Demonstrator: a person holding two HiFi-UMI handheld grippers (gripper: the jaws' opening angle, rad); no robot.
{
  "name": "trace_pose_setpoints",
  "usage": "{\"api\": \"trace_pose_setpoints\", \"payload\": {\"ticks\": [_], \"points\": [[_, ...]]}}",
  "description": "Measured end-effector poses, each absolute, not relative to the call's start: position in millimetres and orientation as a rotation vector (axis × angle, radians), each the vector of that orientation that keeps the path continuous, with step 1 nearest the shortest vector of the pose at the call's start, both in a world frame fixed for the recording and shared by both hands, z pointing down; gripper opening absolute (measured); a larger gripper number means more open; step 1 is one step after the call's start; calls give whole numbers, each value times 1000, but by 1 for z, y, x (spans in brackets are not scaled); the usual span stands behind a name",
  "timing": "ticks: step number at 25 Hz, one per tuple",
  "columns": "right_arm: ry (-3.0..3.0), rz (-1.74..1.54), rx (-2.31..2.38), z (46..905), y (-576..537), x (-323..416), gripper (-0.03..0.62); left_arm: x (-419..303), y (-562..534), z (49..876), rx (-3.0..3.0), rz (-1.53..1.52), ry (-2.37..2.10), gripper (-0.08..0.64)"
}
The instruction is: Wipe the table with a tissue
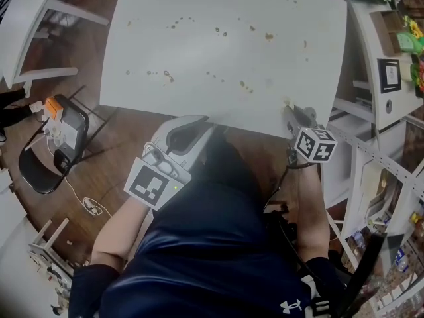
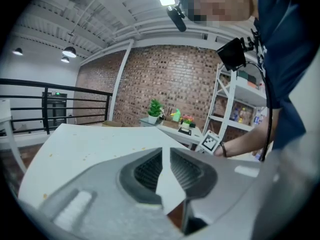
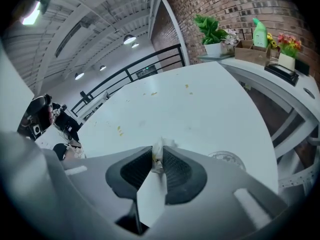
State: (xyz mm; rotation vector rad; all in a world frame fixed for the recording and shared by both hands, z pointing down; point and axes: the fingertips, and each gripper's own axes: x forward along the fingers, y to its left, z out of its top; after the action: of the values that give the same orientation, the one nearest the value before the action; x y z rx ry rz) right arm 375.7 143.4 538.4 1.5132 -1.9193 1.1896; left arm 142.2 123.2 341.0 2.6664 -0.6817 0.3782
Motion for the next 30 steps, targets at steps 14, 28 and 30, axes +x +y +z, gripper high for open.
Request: {"api": "trace_pose_setpoints", "payload": {"ticks": [14,28,30], "points": [[-2016,1086,1380,539,109,324,69,110,121,340,2616,368,-775,46],[-2027,1116,1370,539,99,266,69,66,98,337,2612,335,-765,46],[-2023,1117,1375,539,98,264,68,63,97,337,2611,333,-763,46]]}}
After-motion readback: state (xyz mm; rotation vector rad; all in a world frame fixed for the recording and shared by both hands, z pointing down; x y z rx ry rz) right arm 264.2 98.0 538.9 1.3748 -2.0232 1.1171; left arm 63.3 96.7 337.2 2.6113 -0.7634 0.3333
